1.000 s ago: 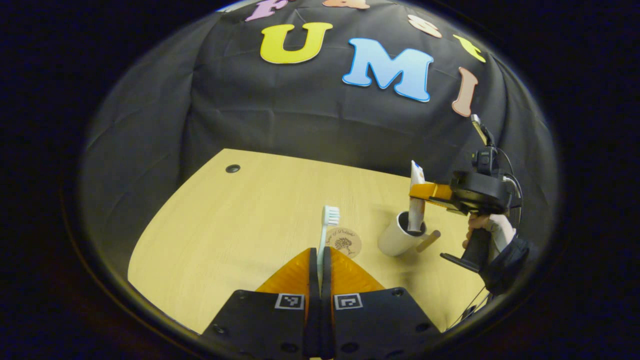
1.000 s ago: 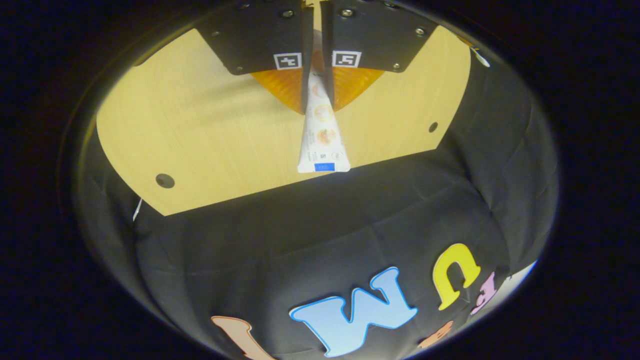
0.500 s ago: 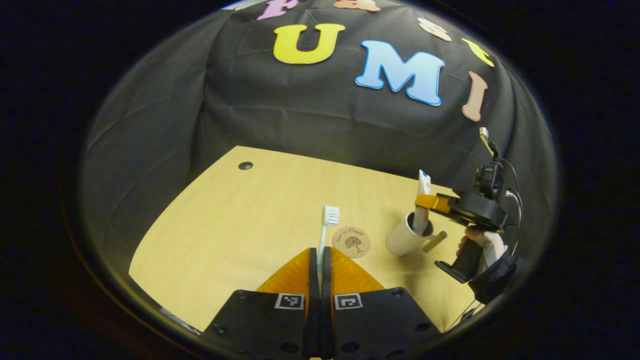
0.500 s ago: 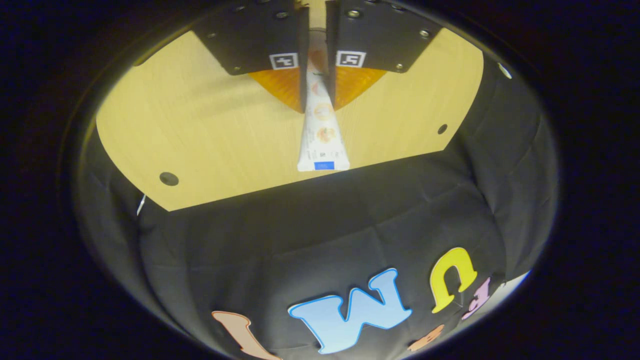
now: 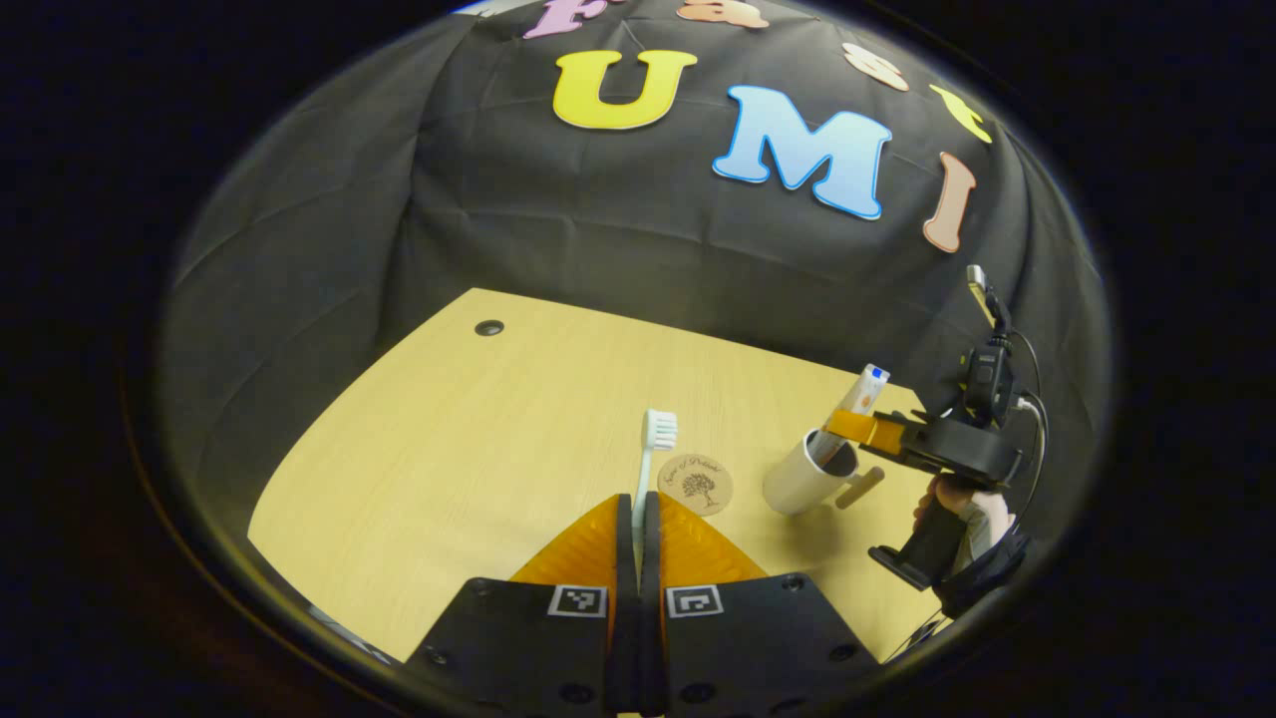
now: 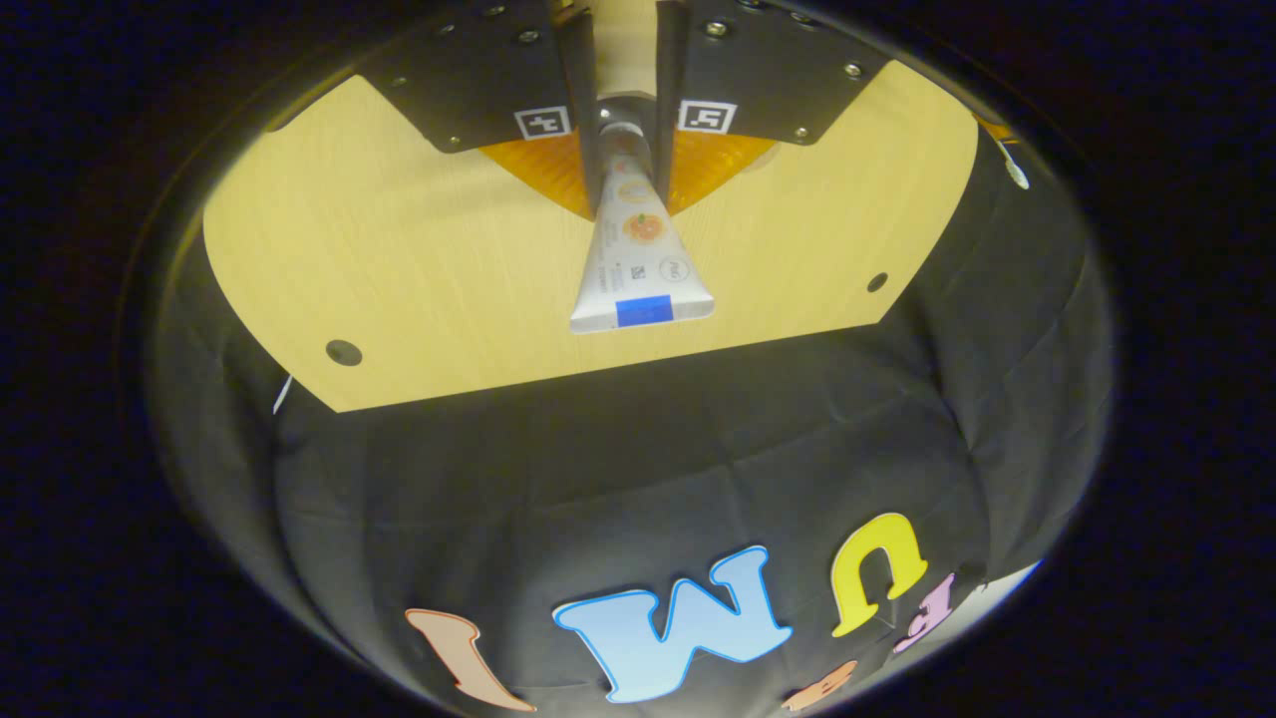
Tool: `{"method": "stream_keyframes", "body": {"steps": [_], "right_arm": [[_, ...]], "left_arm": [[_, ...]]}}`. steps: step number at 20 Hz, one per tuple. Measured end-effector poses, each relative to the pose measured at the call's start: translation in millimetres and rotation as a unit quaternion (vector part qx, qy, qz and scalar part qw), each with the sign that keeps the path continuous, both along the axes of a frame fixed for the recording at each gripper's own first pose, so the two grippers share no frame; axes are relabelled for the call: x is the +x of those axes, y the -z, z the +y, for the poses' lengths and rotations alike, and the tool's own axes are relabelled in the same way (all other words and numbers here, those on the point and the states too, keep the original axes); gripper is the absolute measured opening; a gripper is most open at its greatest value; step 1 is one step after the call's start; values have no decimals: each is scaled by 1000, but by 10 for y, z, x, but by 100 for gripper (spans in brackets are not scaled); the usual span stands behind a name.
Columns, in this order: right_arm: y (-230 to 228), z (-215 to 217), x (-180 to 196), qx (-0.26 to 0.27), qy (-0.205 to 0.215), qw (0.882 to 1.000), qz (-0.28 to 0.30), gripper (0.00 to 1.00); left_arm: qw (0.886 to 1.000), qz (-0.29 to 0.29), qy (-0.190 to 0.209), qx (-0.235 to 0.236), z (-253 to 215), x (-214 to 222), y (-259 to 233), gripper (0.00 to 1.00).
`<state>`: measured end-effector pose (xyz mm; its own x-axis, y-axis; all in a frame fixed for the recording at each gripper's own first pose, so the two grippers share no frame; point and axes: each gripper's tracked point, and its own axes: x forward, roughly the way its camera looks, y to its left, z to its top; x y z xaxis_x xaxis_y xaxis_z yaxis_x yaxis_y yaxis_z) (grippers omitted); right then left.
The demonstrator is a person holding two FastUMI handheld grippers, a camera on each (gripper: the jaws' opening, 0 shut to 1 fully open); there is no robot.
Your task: Put the toothbrush and toothpaste on the desktop into the cup, then pick up the cup and place it on the coaster on the desktop.
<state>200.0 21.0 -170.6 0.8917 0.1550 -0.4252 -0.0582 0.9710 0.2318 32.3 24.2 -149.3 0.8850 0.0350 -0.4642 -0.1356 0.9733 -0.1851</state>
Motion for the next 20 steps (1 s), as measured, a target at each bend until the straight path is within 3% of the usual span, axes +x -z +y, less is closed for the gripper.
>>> {"method": "stream_keyframes", "body": {"steps": [1,2,3,4,8,20], "right_arm": [[24,1,-34,-2,-1,1000,3,34],[33,-1,-52,-4,-2,1000,7,24],[78,-17,-77,-11,-1,1000,12,36],[54,-10,-103,-9,-5,1000,11,28],[-44,-2,-211,-10,-7,1000,5,43],[-899,-395,-587,31,36,996,-79,44]], "left_arm": [[1000,-2,1,1,0,-4,-3,8],[1000,-3,2,0,-6,-18,-9,8],[1000,-4,4,-1,-6,-35,-17,8],[1000,-5,5,-1,-10,-37,-28,8],[1000,-13,10,1,-15,-65,-39,8],[995,-62,81,1,-254,59,-267,8]]}}
